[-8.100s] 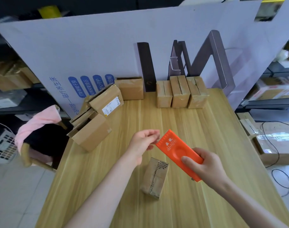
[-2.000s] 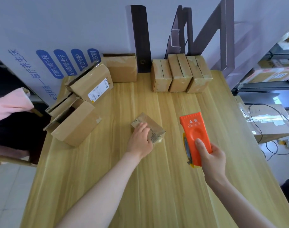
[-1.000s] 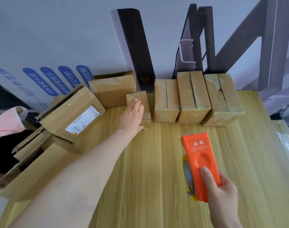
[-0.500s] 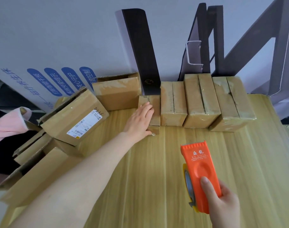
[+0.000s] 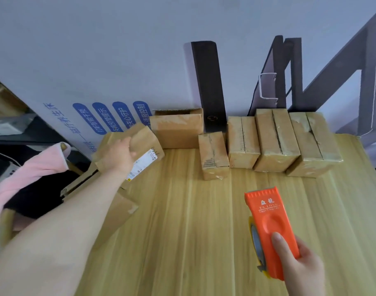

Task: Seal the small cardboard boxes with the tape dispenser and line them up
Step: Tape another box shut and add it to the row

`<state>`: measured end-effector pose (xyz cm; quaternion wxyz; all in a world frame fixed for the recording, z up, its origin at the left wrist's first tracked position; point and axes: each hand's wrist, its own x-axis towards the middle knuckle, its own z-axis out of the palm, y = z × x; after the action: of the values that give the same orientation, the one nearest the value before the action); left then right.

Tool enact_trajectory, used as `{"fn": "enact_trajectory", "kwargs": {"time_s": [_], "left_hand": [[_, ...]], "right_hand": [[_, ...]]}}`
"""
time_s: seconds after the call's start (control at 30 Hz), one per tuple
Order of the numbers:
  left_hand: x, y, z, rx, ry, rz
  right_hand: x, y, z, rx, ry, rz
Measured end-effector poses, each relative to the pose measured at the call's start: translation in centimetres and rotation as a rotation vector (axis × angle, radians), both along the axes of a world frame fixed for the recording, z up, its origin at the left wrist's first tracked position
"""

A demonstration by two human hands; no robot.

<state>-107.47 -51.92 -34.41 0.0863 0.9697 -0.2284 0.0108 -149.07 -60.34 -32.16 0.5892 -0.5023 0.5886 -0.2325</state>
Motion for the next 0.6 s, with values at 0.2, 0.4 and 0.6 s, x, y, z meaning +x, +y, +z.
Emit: {"fn": "enact_trajectory", "kwargs": {"time_s": [0.2,0.4,0.6], "left_hand": [[-4.6,1.1,2.0,-0.26,-0.027,-0.118],[-14.0,5.1,6.0,-0.365,0.069,-0.484],[-24.6,11.6,0.6,-0.254,0.093,-0.845]], "right_hand": [[0.0,2.6,2.1,-0.066,-0.036,0.031],[-2.0,4.3,4.7,-0.148,-0.081,-0.053],[-4.7,7.1,6.7,-0.181,-0.128,-0.12]]}}
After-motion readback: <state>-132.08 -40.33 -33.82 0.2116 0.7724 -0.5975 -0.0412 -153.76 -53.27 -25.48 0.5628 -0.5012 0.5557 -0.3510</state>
